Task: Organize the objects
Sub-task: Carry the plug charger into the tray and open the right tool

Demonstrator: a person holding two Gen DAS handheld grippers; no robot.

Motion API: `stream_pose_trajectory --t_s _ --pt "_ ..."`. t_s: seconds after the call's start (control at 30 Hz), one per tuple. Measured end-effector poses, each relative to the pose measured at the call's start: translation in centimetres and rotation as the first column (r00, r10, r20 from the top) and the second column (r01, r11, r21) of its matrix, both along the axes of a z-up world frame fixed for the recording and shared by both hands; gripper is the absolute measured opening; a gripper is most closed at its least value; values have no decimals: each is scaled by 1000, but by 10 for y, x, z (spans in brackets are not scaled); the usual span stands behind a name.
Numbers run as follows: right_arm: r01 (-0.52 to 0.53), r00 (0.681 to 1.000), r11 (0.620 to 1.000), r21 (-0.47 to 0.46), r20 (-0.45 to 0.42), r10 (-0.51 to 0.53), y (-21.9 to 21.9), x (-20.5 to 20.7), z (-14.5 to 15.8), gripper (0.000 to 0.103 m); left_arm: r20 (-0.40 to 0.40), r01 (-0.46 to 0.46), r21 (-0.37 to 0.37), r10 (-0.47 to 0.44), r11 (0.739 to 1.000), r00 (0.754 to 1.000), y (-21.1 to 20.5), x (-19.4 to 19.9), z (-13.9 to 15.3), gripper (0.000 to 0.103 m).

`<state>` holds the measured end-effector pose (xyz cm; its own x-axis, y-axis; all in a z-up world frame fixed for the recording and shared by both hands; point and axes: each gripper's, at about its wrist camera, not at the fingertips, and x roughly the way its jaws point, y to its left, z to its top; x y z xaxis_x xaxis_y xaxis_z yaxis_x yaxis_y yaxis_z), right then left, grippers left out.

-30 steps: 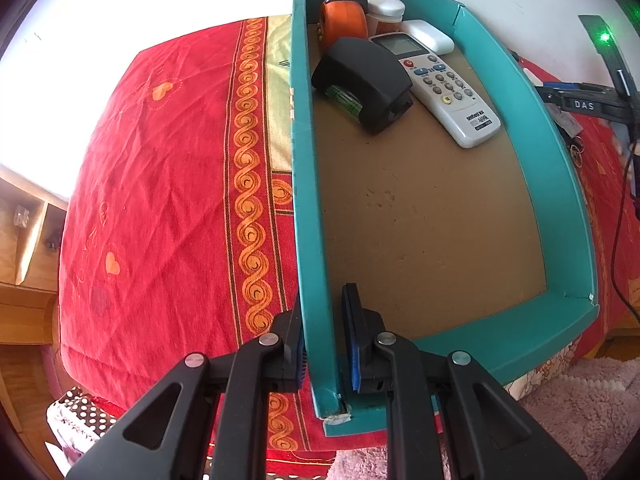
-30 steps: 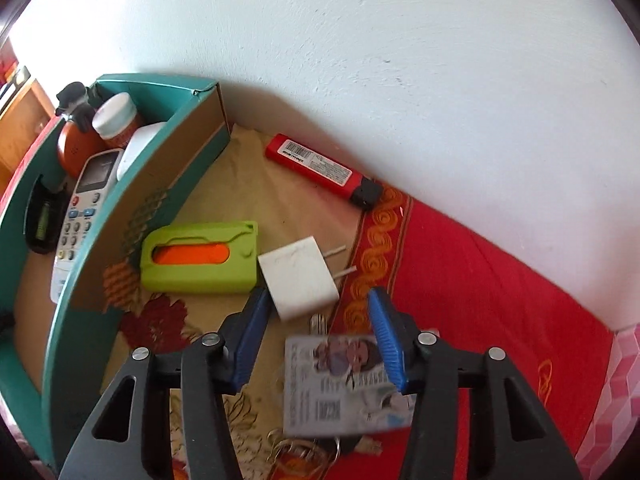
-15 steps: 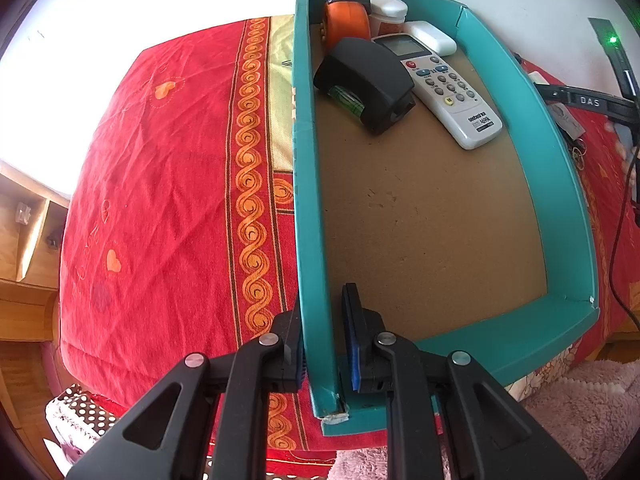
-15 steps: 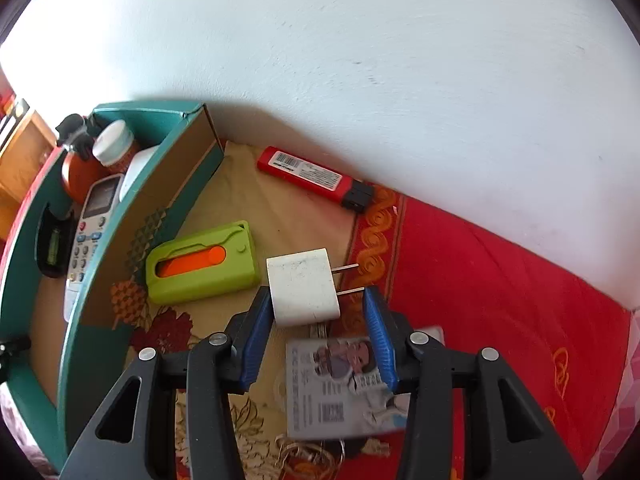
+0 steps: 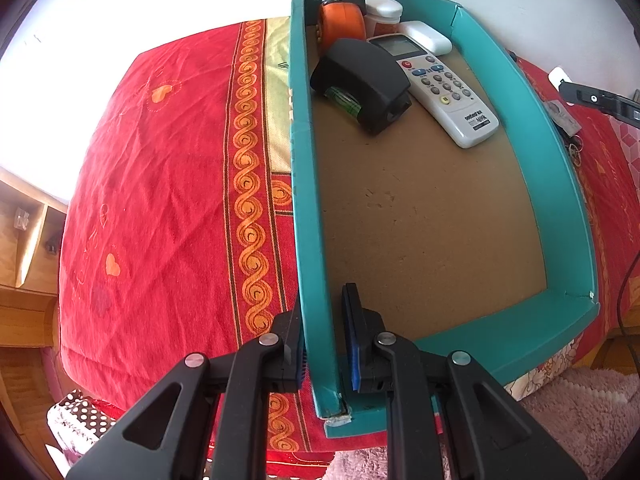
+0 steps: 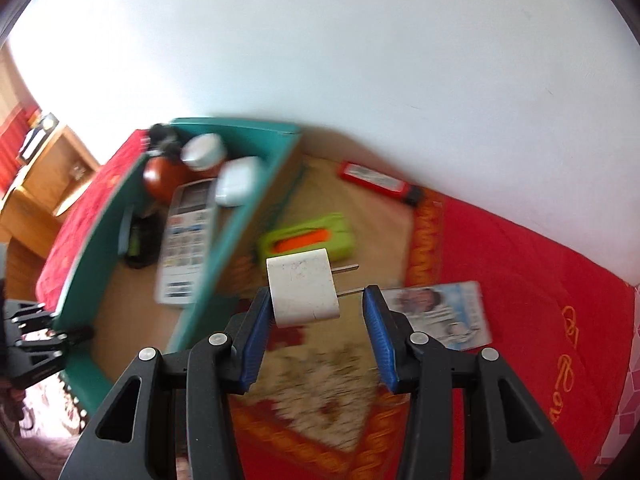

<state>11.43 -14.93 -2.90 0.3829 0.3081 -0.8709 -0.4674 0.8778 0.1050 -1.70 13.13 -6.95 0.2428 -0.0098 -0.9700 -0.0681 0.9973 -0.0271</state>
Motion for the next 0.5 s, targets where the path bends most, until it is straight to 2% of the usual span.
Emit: stream_pose_trajectory --t_s 0.27,0.4,0.5 --pt "-134 990 990 42 -47 136 79 -27 2 46 9 4 -14 -4 1000 1000 4 -2 0 14" --pt "-235 969 971 39 -73 238 122 -44 -1 47 14 6 -21 -6 1000 1000 7 -3 -1 14" --pt "-295 948 955 39 -114 297 149 -49 -14 47 11 11 -21 -10 1000 1000 9 -3 -1 14"
